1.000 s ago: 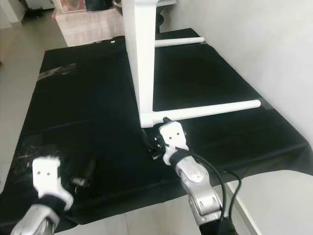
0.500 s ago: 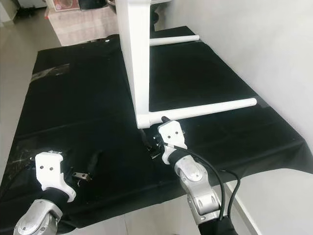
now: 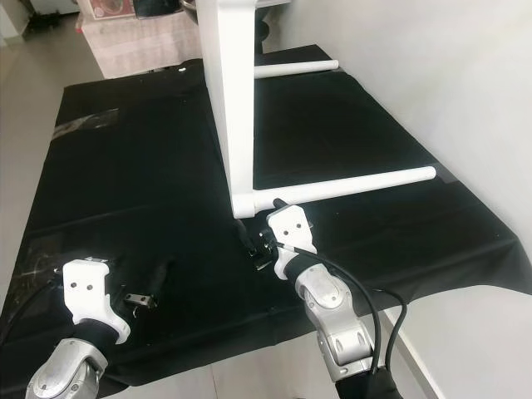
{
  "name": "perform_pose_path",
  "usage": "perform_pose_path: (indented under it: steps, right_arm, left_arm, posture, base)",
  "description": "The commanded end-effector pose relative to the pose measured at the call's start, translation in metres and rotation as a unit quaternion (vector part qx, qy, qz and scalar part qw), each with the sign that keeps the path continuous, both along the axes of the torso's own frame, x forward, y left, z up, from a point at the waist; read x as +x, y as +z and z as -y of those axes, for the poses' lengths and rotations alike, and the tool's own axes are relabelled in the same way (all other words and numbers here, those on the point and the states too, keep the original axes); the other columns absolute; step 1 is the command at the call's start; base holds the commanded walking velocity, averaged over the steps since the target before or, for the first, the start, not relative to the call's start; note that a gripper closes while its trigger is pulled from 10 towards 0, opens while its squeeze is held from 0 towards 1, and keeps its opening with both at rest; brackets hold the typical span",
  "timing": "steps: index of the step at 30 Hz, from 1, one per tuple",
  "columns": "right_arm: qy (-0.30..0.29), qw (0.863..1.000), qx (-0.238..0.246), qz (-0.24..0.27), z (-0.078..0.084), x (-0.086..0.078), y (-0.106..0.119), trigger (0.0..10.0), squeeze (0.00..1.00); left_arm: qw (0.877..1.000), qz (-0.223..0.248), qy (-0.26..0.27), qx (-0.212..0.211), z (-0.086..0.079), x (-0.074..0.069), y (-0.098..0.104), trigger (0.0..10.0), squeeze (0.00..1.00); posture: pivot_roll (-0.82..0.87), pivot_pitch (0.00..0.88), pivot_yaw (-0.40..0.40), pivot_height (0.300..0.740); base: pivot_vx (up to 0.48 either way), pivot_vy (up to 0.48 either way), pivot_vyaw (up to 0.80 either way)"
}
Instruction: Building children table
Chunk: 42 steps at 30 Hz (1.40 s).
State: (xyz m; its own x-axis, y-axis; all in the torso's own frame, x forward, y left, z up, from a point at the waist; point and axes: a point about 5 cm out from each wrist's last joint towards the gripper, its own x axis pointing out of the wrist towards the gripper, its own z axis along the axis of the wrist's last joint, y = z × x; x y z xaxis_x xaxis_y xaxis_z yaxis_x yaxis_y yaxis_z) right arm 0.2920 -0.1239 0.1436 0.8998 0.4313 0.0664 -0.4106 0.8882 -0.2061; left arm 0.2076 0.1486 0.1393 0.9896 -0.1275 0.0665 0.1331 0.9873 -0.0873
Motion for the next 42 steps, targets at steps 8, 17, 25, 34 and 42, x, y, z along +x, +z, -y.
perform_pose_path:
  steps: [8, 17, 25, 34, 42]
  right_arm:
    - [0.003, 1.000, -0.006, -0.010, 0.0001, 0.0001, -0.0028, 10.0, 0.00]
    - [0.004, 1.000, -0.008, -0.012, 0.0002, -0.0002, -0.0034, 10.0, 0.00]
    - [0.003, 1.000, -0.008, -0.012, 0.0004, 0.0002, -0.0036, 10.0, 0.00]
    - [0.003, 1.000, -0.008, -0.012, 0.0009, 0.0002, -0.0033, 10.0, 0.00]
    - [0.003, 1.000, -0.008, -0.013, 0.0008, 0.0005, -0.0034, 10.0, 0.00]
  left_arm:
    - [1.000, -0.012, -0.001, -0.006, -0.0009, -0.0007, -0.0063, 10.0, 0.00]
    - [1.000, -0.012, -0.001, -0.009, -0.0008, -0.0010, -0.0073, 10.0, 0.00]
    - [1.000, -0.012, -0.002, -0.009, -0.0011, -0.0008, -0.0068, 10.0, 0.00]
    - [1.000, -0.011, -0.001, -0.009, -0.0013, -0.0007, -0.0064, 10.0, 0.00]
    - [1.000, -0.012, -0.001, -0.010, -0.0016, -0.0005, -0.0064, 10.0, 0.00]
  posture:
    - [-0.09, 0.146, 0.027, 0.740]
    - [-0.09, 0.145, 0.028, 0.740]
    - [-0.09, 0.149, 0.027, 0.740]
    - [-0.09, 0.151, 0.026, 0.740]
    - [-0.09, 0.155, 0.026, 0.740]
  base:
    - [0.000, 0.000, 0.00]
    - [0.000, 0.000, 0.00]
    - [0.000, 0.000, 0.00]
    - [0.000, 0.000, 0.00]
    - [0.000, 0.000, 0.00]
